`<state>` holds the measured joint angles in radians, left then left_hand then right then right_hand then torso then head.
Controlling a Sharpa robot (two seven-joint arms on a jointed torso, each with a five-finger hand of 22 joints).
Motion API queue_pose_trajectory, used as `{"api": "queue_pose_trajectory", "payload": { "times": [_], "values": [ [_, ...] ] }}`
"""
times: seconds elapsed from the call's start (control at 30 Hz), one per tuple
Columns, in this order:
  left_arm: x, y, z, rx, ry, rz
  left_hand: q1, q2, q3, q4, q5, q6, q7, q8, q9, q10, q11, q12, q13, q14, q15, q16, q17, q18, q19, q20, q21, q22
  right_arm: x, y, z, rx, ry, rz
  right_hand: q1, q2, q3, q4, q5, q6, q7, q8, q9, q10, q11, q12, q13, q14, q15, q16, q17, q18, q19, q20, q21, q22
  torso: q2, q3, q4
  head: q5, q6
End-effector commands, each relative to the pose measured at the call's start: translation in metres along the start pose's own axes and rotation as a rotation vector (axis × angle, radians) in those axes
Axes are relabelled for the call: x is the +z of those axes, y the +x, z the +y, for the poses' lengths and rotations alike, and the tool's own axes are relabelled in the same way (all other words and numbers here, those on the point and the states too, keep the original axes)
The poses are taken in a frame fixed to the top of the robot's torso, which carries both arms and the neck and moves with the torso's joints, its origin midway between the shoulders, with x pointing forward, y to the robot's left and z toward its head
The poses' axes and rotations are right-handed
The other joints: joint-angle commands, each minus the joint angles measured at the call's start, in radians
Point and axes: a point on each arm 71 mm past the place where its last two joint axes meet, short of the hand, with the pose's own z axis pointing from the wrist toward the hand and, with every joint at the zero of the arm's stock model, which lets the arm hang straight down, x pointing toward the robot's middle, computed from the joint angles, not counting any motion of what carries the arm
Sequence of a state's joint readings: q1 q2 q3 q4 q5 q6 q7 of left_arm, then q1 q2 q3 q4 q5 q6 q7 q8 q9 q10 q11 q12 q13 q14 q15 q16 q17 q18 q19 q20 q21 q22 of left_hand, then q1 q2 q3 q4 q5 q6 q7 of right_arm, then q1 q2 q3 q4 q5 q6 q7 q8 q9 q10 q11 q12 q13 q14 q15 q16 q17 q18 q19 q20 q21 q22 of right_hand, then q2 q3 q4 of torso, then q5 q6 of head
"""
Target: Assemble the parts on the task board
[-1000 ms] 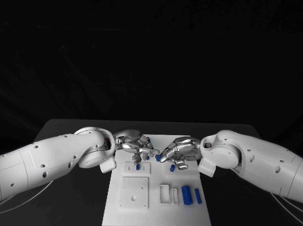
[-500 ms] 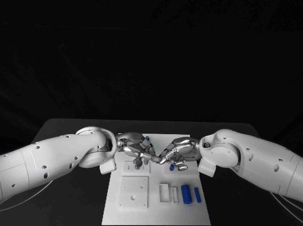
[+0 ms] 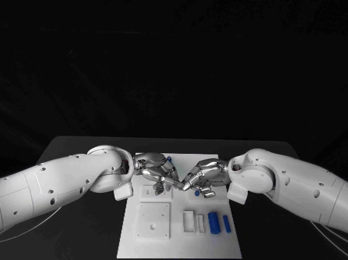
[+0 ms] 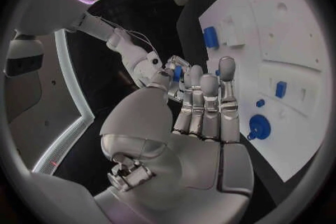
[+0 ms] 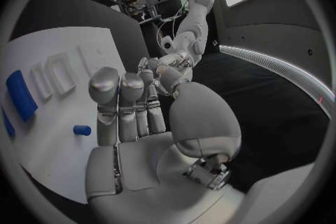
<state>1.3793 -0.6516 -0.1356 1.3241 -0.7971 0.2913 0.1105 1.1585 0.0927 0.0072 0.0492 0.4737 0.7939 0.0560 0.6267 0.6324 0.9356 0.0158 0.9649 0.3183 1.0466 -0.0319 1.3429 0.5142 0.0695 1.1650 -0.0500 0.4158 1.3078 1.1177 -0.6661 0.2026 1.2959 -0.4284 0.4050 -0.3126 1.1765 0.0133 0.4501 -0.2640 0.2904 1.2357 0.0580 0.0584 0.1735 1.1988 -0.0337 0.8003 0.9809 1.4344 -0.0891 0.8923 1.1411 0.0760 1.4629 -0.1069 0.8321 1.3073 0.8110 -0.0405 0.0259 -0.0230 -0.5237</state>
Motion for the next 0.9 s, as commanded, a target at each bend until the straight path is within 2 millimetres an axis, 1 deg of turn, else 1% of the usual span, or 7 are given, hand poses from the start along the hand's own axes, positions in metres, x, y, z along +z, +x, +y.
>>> {"api": "queue_pose_trajectory", "payload": {
  "times": [0.03, 0.2, 0.33, 0.4, 0.53, 0.67, 0.9],
  "values": [
    [0.0021, 0.0037, -0.0065, -0.034, 0.049, 0.035, 0.0, 0.017, 0.02, -0.01, 0.013, -0.003, -0.004, -0.004, -0.003, 0.002, -0.005, -0.007, -0.002, -0.003, -0.002, 0.0, 0.002, -0.01, 0.001, -0.003, -0.007, 0.02, 0.0019, 0.0031, 0.0003, -0.019, 0.011, 0.015, 0.003, 0.01, 0.0, -0.004, 0.002, 0.005, 0.0, 0.006, 0.002, 0.003, 0.0, -0.006, 0.001, -0.001, -0.003, 0.004, 0.001, -0.008, 0.0, -0.005, 0.0, 0.103, -0.001, 0.0, 0.0007, 0.0, -0.002],
    [0.0024, 0.0043, -0.0074, -0.05, 0.056, 0.042, 0.004, 0.033, 0.062, -0.038, 0.027, -0.008, -0.005, 0.0, 0.002, 0.008, -0.006, -0.015, -0.006, -0.002, -0.004, 0.0, 0.004, -0.011, 0.001, -0.005, -0.005, 0.021, 0.0024, 0.0029, -0.0006, -0.018, 0.019, 0.009, 0.002, 0.009, 0.002, -0.005, 0.003, 0.004, 0.0, 0.006, 0.003, 0.002, 0.0, -0.009, -0.001, -0.002, -0.003, 0.003, 0.0, -0.007, 0.0, -0.005, -0.002, 0.102, -0.001, 0.0003, 0.0006, 0.0, -0.004],
    [0.0033, 0.0051, -0.0088, -0.07, 0.064, 0.048, 0.02, 0.042, 0.1, -0.073, 0.028, -0.01, -0.005, 0.003, 0.006, 0.011, -0.007, -0.021, -0.008, -0.002, -0.005, 0.0, 0.007, -0.012, 0.0, -0.006, -0.003, 0.021, 0.0026, 0.0016, -0.0013, -0.014, 0.022, 0.0, 0.002, 0.009, 0.003, -0.005, 0.003, 0.004, 0.0, 0.006, 0.003, 0.002, 0.0, -0.01, -0.002, -0.002, -0.004, 0.002, 0.0, -0.008, 0.001, -0.005, -0.001, 0.103, -0.001, -0.0002, 0.0008, 0.007, -0.003],
    [0.0039, 0.0055, -0.0095, -0.077, 0.069, 0.051, 0.022, 0.046, 0.114, -0.079, 0.028, -0.013, -0.003, 0.004, 0.007, 0.013, -0.006, -0.025, -0.009, -0.003, -0.005, 0.0, 0.008, -0.012, -0.002, -0.006, -0.001, 0.021, 0.0029, 0.0013, -0.0014, -0.013, 0.023, -0.003, 0.002, 0.009, 0.003, -0.005, 0.003, 0.004, 0.0, 0.006, 0.003, 0.002, 0.0, -0.01, -0.002, -0.002, -0.004, 0.002, 0.0, -0.008, 0.001, -0.005, -0.001, 0.103, -0.001, -0.0003, 0.0012, 0.004, -0.003],
    [0.0048, 0.0064, -0.0108, -0.095, 0.076, 0.059, 0.029, 0.056, 0.14, -0.094, 0.025, -0.015, 0.002, 0.001, 0.006, 0.016, -0.004, -0.035, -0.014, -0.004, -0.004, -0.002, 0.01, -0.011, -0.005, -0.006, 0.001, 0.021, 0.0037, 0.0002, -0.0009, -0.004, 0.02, -0.023, 0.002, 0.009, 0.003, -0.005, 0.003, 0.004, 0.0, 0.006, 0.003, 0.002, 0.0, -0.01, -0.002, -0.002, -0.004, 0.002, 0.0, -0.008, 0.001, -0.005, -0.001, 0.103, -0.001, -0.0006, 0.0013, 0.006, -0.004],
    [0.0055, 0.0071, -0.0109, -0.102, 0.073, 0.067, 0.021, 0.054, 0.152, -0.106, 0.025, -0.006, 0.003, -0.015, 0.002, 0.024, -0.004, -0.048, -0.017, -0.005, -0.002, -0.006, 0.013, -0.009, -0.008, -0.004, 0.005, 0.021, 0.0039, -0.0018, -0.0005, 0.013, 0.013, -0.05, 0.0, 0.008, 0.005, -0.004, 0.006, 0.005, 0.0, 0.006, 0.005, 0.004, -0.001, -0.009, -0.001, -0.002, -0.004, 0.001, -0.001, -0.007, 0.002, -0.005, 0.0, 0.103, 0.0, -0.0001, 0.0007, 0.006, -0.003],
    [0.0055, 0.0082, -0.0091, -0.09, 0.054, 0.078, 0.028, 0.051, 0.151, -0.115, 0.021, -0.002, 0.003, -0.023, 0.003, 0.025, -0.004, -0.055, -0.018, -0.003, -0.002, -0.013, 0.012, -0.009, -0.009, -0.004, 0.003, 0.02, 0.0035, -0.003, -0.0003, 0.036, 0.005, -0.061, 0.0, 0.007, 0.006, -0.003, 0.006, 0.005, 0.0, 0.006, 0.006, 0.004, -0.001, -0.011, -0.002, -0.002, -0.004, 0.0, -0.001, -0.007, 0.003, -0.005, -0.001, 0.103, 0.0, 0.0, 0.0004, 0.007, -0.004]
  ]
}}
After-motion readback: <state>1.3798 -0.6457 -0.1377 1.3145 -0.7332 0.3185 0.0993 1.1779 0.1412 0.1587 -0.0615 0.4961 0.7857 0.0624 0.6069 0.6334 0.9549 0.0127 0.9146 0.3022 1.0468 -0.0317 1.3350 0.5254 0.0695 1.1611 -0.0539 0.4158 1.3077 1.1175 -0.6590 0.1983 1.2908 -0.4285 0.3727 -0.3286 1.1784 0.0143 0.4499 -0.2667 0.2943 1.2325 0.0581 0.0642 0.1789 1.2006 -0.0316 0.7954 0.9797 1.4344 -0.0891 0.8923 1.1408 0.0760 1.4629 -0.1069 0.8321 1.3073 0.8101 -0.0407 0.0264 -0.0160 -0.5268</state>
